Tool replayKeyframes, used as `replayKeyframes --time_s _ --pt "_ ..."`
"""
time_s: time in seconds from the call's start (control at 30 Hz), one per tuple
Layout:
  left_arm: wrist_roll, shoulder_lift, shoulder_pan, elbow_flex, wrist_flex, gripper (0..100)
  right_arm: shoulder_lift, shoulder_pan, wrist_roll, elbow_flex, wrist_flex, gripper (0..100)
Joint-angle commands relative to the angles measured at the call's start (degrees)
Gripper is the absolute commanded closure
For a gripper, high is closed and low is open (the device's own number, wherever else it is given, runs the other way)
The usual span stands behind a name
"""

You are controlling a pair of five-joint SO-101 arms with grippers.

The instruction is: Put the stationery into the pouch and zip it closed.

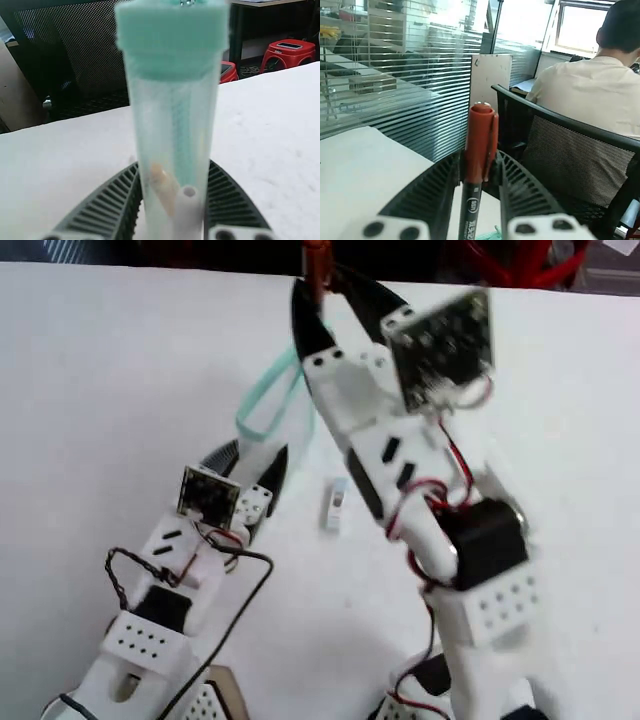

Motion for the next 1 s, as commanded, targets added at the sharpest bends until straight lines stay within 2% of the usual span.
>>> replayKeyframes --time_s 0.0,0.23,0.43,0.77,0.97 --pt "-0.1 -0.5 0.2 -0.3 -1.1 83 3.5 -2.2 -0.4 -4.3 -1.4 98.1" --pt "-0.1 -0.5 0.4 -0.4 -1.1 83 7.3 -6.2 -0.1 -9.1 -2.1 98.1" --pt "-0.4 -0.5 0.4 -0.3 -1.1 83 12.2 -6.3 -0.1 -16.4 -1.5 98.1" --pt "-0.2 -0.5 0.4 -0.3 -1.1 83 12.8 -3.6 -0.4 -15.6 11.1 98.1" --pt "-0.1 -0.5 0.1 -0.4 -1.1 82 12.2 -3.6 -0.2 -7.4 11.9 98.1"
